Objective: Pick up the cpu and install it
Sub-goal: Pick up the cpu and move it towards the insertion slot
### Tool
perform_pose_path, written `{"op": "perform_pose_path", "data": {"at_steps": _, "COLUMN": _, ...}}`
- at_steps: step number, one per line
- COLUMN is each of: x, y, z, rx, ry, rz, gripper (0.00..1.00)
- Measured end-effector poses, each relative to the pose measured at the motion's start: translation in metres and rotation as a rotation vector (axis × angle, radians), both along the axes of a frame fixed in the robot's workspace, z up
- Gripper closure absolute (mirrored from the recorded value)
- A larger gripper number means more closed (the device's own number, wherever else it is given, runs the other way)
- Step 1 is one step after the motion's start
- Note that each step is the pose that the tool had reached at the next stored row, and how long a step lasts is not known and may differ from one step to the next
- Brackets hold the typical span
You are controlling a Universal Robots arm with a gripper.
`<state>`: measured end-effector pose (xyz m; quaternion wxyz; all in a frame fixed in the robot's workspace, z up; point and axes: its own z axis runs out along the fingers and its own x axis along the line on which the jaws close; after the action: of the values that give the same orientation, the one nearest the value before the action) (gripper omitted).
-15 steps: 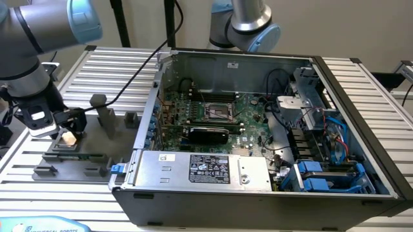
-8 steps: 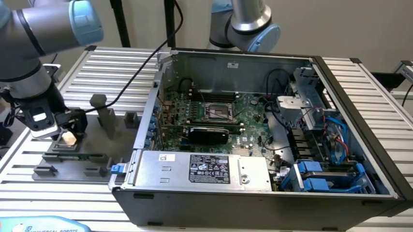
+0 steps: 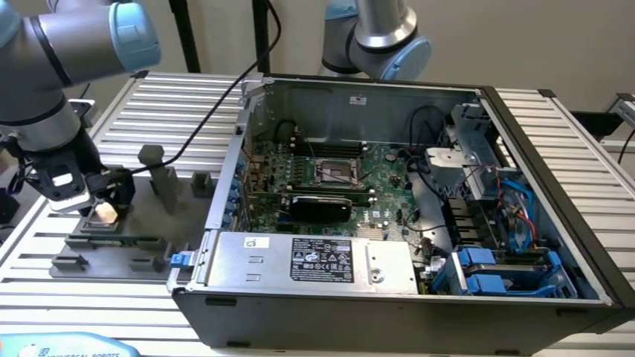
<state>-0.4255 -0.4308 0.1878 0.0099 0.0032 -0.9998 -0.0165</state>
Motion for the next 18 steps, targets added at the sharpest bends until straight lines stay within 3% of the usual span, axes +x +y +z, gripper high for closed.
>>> {"op": "perform_pose_path", "data": {"at_steps": 5, "x": 0.0000, "y": 0.0014, "z": -0.0004, "rx": -0.0067, "ry": 0.0001, "rz": 0.000, "gripper": 0.35}}
{"op": "perform_pose_path", "data": {"at_steps": 11, "x": 0.0000, "y": 0.0037, "z": -0.0009, "rx": -0.0210, "ry": 0.0001, "rz": 0.000, "gripper": 0.35}}
{"op": "perform_pose_path", "data": {"at_steps": 18, "x": 0.0000, "y": 0.0049, "z": -0.0014, "rx": -0.0233, "ry": 0.0003, "rz": 0.000, "gripper": 0.35}}
